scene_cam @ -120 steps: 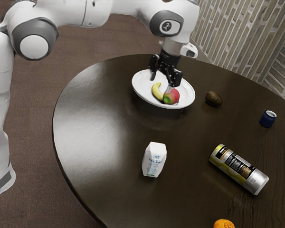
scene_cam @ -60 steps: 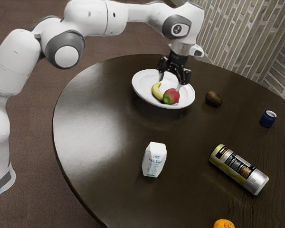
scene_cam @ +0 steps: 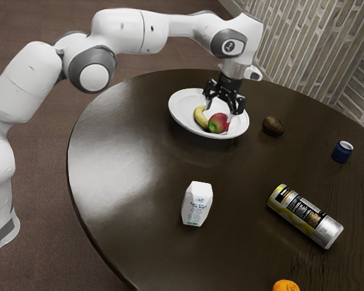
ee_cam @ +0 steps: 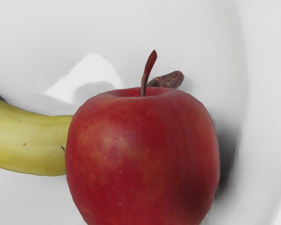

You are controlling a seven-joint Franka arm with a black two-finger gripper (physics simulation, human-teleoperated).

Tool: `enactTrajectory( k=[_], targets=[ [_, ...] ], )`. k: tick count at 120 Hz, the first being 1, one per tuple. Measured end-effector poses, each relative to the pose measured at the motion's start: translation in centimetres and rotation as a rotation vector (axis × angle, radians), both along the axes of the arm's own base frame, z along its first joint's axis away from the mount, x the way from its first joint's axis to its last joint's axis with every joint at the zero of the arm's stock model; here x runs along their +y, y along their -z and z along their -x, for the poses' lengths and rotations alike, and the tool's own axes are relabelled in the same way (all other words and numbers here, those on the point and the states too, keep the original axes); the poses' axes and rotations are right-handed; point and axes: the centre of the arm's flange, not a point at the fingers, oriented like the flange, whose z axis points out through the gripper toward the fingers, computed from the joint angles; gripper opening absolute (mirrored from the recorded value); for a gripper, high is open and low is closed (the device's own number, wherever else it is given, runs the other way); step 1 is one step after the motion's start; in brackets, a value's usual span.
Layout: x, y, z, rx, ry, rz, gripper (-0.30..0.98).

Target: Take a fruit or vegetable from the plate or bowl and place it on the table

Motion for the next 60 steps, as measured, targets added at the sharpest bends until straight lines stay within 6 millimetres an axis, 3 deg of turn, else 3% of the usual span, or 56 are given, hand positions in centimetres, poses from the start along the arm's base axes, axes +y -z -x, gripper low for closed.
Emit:
enactTrajectory(
  k=[60],
  targets=[
    [1.1,2.1,-1.4,-0.002,-0.010,0.013,0.69]
  ],
)
